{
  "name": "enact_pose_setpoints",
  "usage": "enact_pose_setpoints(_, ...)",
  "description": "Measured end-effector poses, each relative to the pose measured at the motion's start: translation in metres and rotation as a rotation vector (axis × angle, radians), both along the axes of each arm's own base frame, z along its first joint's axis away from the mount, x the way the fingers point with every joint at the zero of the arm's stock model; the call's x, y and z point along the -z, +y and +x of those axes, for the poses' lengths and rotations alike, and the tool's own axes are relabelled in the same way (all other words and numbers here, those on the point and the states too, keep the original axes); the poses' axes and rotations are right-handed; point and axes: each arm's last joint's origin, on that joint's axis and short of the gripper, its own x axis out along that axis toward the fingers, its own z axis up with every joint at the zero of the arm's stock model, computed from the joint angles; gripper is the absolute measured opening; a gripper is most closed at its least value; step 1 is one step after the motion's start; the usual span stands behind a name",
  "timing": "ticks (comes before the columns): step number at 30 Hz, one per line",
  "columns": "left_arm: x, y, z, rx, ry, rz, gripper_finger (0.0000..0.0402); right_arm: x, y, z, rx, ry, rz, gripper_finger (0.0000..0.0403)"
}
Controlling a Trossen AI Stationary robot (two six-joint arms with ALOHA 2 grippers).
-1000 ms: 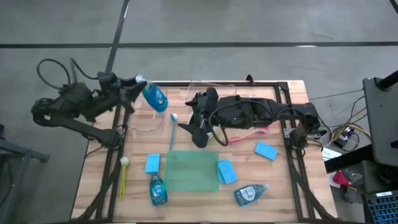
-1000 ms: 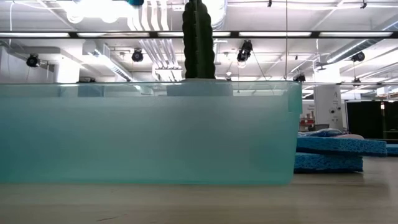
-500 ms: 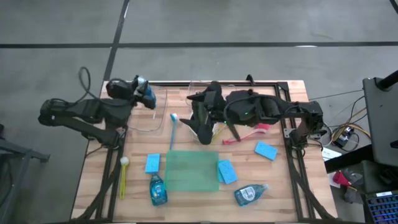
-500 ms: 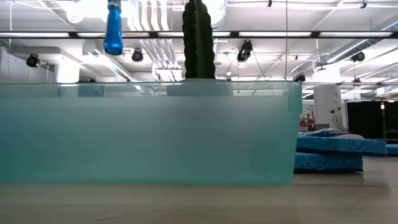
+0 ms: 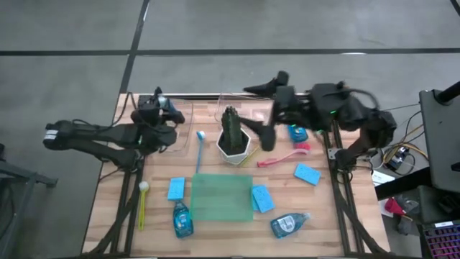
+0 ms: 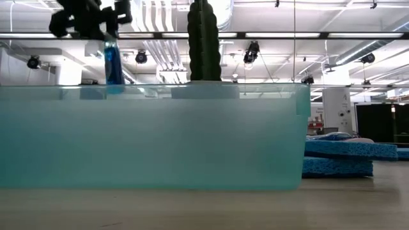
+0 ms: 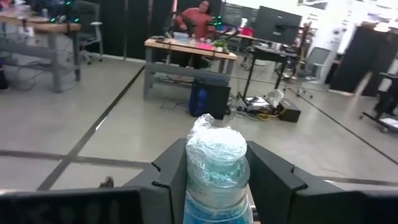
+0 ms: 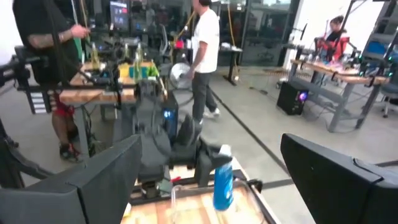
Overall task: Pick & Place Kitchen Sink Supplies
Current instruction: Put the blue dishwashing liquid into the left transparent bin
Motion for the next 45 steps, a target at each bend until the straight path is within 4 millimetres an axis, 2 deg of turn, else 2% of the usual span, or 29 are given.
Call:
enact_pose_setpoints(5, 0.030, 0.011, 0.008, -0.054, -0.017, -0.007, 0.0135, -0.012, -0.005, -0.028, 0.000, -0.008, -0.031, 0.0381)
enact_pose_setpoints(12, 0.059, 0.035, 0.015, -0.177, -0.001, -0.006, 0.0134, -0.020, -0.011, -0.054, 0.020, 0.006, -0.063, 0.0381)
enact_pose_setpoints(20, 0.084, 0.069, 0.021, -0.258, 0.017, -0.097, 0.0144, -0.022, -0.013, -0.065, 0.043, 0.024, -0.071, 0.0381)
enact_pose_setpoints(26, 0.104, 0.088, 0.026, -0.269, 0.060, -0.191, 0.0140, -0.019, -0.013, -0.065, 0.045, 0.050, -0.076, 0.0381)
enact_pose_setpoints(36, 0.114, 0.096, 0.038, -0.274, 0.024, -0.179, 0.0148, -0.019, -0.014, -0.065, 0.071, 0.053, -0.078, 0.0381)
enact_pose_setpoints(45, 0.113, 0.095, 0.038, -0.257, 0.029, -0.192, 0.0149, -0.019, -0.015, -0.064, 0.077, 0.054, -0.084, 0.0381)
